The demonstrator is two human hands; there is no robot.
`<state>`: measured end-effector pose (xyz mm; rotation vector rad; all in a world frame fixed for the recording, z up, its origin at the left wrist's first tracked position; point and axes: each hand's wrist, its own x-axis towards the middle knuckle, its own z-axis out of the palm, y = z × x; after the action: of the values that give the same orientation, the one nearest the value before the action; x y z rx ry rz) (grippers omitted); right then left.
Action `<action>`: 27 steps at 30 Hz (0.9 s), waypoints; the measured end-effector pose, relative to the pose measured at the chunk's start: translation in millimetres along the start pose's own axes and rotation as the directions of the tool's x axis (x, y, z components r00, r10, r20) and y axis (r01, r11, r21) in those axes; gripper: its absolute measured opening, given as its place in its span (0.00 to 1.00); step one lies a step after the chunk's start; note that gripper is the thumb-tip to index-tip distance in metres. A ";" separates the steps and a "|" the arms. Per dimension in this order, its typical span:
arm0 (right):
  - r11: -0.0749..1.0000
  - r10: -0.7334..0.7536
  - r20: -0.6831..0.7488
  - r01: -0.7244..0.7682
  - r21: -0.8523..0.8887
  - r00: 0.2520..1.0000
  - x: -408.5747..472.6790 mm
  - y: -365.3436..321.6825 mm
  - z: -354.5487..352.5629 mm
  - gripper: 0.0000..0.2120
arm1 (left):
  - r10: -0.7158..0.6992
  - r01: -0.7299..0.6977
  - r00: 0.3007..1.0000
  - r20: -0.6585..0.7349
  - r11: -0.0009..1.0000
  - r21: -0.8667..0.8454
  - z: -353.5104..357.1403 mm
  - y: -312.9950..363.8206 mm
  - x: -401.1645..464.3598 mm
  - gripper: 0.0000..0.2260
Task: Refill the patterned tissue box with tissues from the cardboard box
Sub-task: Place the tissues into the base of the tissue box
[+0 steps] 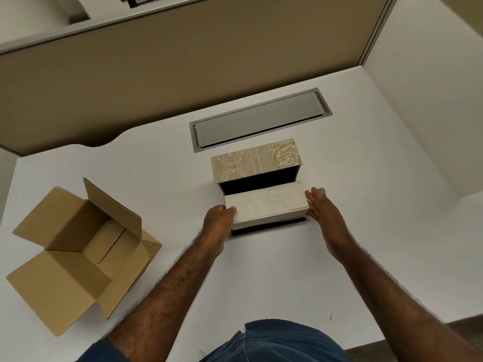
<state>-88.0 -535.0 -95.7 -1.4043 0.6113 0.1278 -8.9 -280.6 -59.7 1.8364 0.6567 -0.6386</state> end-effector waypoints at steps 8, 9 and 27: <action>1.000 -0.010 -0.026 0.010 -0.002 1.000 1.1 3.0 4.5 0.38 | 0.018 -0.018 1.000 -0.007 1.000 -0.009 -3.7 -6.2 -1.2 0.06; 1.000 -0.015 -0.028 0.015 -0.008 1.000 0.4 1.7 5.3 0.41 | 0.025 -0.025 1.000 -0.003 1.000 -0.006 -3.9 -6.6 -1.0 0.08; 0.982 -0.103 -0.014 0.099 -0.159 0.995 2.0 -6.9 3.7 0.46 | 0.064 -0.068 0.996 -0.066 0.996 -0.062 -16.1 7.8 0.3 0.15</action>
<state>-82.1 -533.4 -90.4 -1.5889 0.5562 0.0814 -1.4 -267.9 -49.7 1.8166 0.6486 -0.5118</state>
